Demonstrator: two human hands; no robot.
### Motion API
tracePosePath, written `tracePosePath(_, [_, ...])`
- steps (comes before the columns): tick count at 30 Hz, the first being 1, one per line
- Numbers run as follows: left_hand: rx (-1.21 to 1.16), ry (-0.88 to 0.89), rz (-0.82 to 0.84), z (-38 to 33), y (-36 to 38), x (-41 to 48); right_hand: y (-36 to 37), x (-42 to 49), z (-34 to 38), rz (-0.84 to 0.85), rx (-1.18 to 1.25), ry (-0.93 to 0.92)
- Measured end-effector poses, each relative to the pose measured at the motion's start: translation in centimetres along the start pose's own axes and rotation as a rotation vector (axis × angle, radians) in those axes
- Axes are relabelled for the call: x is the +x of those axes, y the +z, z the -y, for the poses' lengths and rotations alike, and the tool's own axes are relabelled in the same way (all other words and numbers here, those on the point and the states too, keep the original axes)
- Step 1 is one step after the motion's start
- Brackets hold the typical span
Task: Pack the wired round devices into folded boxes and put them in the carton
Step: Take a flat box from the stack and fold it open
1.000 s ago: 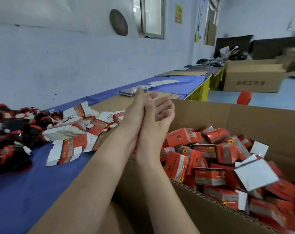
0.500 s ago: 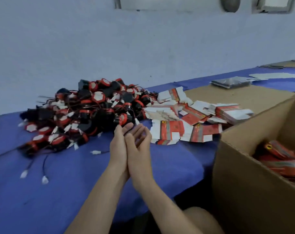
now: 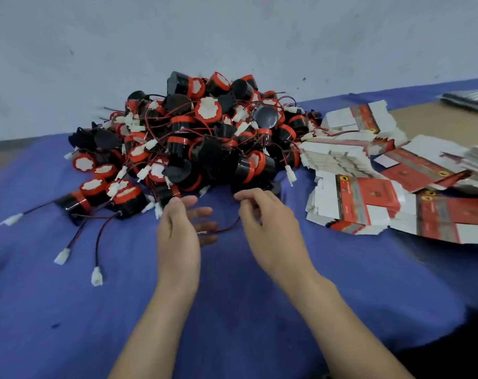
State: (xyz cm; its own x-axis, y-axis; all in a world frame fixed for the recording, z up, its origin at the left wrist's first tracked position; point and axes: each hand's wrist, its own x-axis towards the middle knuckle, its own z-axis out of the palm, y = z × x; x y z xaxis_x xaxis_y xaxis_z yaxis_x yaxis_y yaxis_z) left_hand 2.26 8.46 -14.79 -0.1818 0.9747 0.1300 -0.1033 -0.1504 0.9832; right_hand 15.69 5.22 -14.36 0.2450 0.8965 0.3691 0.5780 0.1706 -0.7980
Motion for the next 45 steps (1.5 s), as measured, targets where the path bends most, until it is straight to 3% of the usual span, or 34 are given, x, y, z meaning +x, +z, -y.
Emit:
tracePosePath(4, [0.033, -0.003, -0.016, 0.2, 0.0, 0.2, -1.7, 0.0, -1.3, -0.1, -0.055, 0.008])
tracePosePath(9, [0.14, 0.008, -0.007, 1.1, 0.0, -0.6, -4.4, -0.2, -2.9, -0.211, -0.282, -0.022])
tracePosePath(12, [0.227, 0.03, -0.005, 1.7, 0.0, -1.1, -5.7, -0.5, -3.7, -0.262, -0.428, 0.052])
tracePosePath(15, [0.253, 0.049, 0.009, 1.9, 0.2, -1.3, -6.6, -0.4, -4.6, -0.142, -0.671, 0.208])
tracePosePath(19, [0.263, 0.055, 0.009, 2.0, 0.0, -1.3, -7.4, -0.8, -5.4, 0.037, -0.779, 0.354])
tracePosePath(29, [0.244, 0.05, 0.034, 1.7, -0.1, -1.7, -8.6, -1.7, -2.9, -0.081, -0.851, 0.294])
tracePosePath(33, [0.231, 0.033, 0.054, 1.7, -0.5, -1.8, -9.8, -1.8, -1.6, -0.295, -0.73, 0.227])
tracePosePath(37, [0.205, -0.006, 0.077, 1.2, -0.8, -2.0, -10.5, -1.5, -0.2, -0.492, -0.271, 0.02])
tracePosePath(41, [0.181, 0.014, 0.069, 0.0, -1.5, -2.5, -10.1, -2.1, 1.9, -0.421, 0.323, -0.042])
tracePosePath(45, [0.181, 0.127, 0.055, -1.6, -1.7, -3.3, -9.1, -1.7, 2.4, -0.28, 0.669, 0.14])
